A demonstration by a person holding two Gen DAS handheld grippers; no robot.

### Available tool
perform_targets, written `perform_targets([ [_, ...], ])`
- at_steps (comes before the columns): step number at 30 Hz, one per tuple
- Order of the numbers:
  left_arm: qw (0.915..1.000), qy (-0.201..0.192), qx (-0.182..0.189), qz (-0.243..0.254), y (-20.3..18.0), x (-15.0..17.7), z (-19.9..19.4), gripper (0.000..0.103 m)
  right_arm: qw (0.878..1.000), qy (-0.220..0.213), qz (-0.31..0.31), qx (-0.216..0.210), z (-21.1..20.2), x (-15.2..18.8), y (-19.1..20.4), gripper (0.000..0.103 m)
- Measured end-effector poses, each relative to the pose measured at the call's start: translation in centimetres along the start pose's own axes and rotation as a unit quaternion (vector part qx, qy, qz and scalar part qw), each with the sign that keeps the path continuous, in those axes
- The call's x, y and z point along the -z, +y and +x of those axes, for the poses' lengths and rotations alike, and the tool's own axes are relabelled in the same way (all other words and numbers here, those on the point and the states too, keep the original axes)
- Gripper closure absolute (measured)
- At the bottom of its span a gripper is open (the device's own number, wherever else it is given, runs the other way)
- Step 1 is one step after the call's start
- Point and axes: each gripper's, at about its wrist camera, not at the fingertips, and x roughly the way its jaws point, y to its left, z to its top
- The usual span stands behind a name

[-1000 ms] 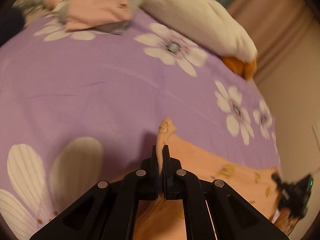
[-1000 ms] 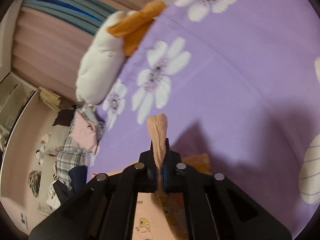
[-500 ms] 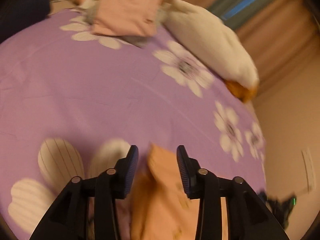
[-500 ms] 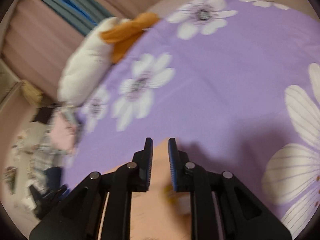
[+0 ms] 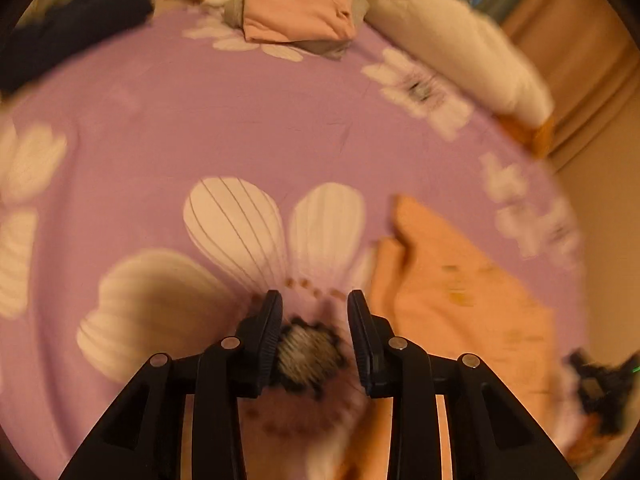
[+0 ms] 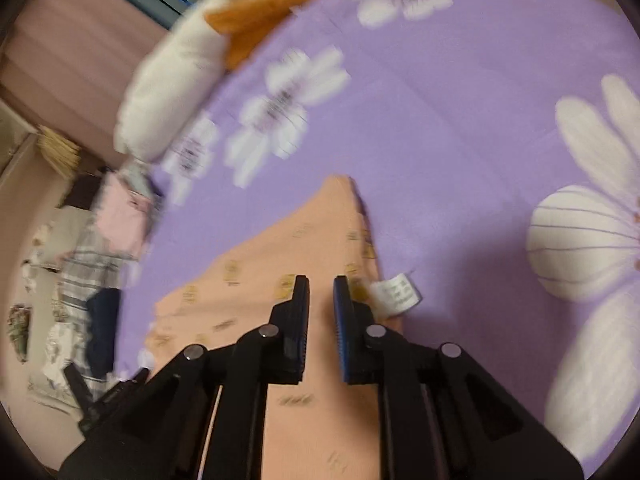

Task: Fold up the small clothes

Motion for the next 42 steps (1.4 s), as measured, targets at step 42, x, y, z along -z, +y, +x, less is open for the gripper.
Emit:
perform_targets([
  [42,0.9738,0.175,0.101,0.105,-8.6,2.5,7.2,0.079,0.980,0.124,-0.157,0.015,7.8,10.7,6.9,0.091],
])
